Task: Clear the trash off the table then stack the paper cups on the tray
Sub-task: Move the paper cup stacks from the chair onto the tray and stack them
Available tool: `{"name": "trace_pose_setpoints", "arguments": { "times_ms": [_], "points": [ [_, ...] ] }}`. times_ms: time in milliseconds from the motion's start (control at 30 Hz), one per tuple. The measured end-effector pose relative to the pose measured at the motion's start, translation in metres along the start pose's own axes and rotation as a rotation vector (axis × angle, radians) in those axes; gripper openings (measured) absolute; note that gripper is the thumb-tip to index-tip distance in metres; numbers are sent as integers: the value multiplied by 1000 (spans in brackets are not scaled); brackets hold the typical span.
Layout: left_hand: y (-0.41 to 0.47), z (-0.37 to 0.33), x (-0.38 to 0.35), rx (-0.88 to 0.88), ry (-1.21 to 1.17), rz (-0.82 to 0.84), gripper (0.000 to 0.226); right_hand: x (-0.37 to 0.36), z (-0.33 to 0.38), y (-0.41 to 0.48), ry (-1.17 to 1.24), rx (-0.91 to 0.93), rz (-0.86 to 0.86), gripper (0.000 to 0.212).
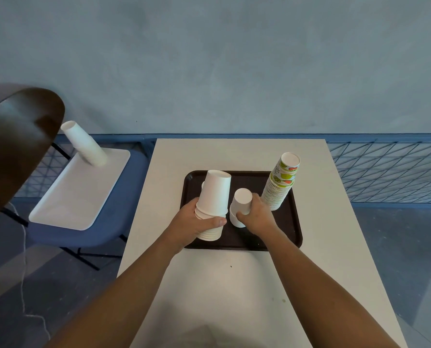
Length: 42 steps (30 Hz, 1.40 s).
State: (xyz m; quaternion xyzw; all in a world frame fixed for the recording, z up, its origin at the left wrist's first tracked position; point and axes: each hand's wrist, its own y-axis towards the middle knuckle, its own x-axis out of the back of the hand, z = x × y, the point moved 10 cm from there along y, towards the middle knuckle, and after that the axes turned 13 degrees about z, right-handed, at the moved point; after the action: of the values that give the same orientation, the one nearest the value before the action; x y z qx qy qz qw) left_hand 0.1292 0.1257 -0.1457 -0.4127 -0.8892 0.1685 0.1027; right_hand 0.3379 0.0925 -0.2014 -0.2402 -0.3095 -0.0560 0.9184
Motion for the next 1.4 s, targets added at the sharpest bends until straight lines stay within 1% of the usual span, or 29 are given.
{"name": "trace_pose_setpoints", "arguments": {
  "times_ms": [67,133,200,233,267,333,433,500,600,667,733,967,1067,1133,1267,1367,1400],
  "points": [
    [-1,0,3,4,14,-26,78,4,5,-3,9,15,4,73],
    [-1,0,6,11,27,-51,75,20,19,-13,29,54,-85,73],
    [0,1,7,17,39,-73,73,39,40,-28,78,143,-215,65],
    [0,0,7,13,45,-82,72,48,52,-36,125,201,-255,59],
    [0,0,6,13,52,-91,70,53,63,-42,186,258,-257,55],
    [2,-3,2,13,67,-99,61,52,84,-49,302,334,-147,56],
    [3,-10,-7,10,108,-80,44,40,104,-53,335,343,65,57],
    [3,-15,-11,3,118,-69,44,38,109,-52,310,338,115,50],
    [2,-20,-13,-7,125,-71,49,42,108,-50,258,326,116,42],
    [2,-21,-12,-9,135,-77,51,49,106,-50,296,329,87,42],
    [1,-23,-11,-5,156,-83,54,57,104,-51,388,327,37,43],
    [-4,-16,-7,20,179,-112,57,98,98,-63,521,348,-250,45],
    [-4,-9,-1,26,158,-139,56,108,89,-68,492,330,-359,47],
    [-3,-7,0,15,137,-152,57,105,83,-66,423,332,-370,48],
    [0,-13,3,-29,45,-174,64,76,68,-52,259,312,-243,57],
    [5,-21,4,-59,13,-168,78,55,57,-44,155,258,-182,58],
    [7,-23,4,-65,5,-165,79,49,53,-41,125,242,-164,57]
  ]
}}
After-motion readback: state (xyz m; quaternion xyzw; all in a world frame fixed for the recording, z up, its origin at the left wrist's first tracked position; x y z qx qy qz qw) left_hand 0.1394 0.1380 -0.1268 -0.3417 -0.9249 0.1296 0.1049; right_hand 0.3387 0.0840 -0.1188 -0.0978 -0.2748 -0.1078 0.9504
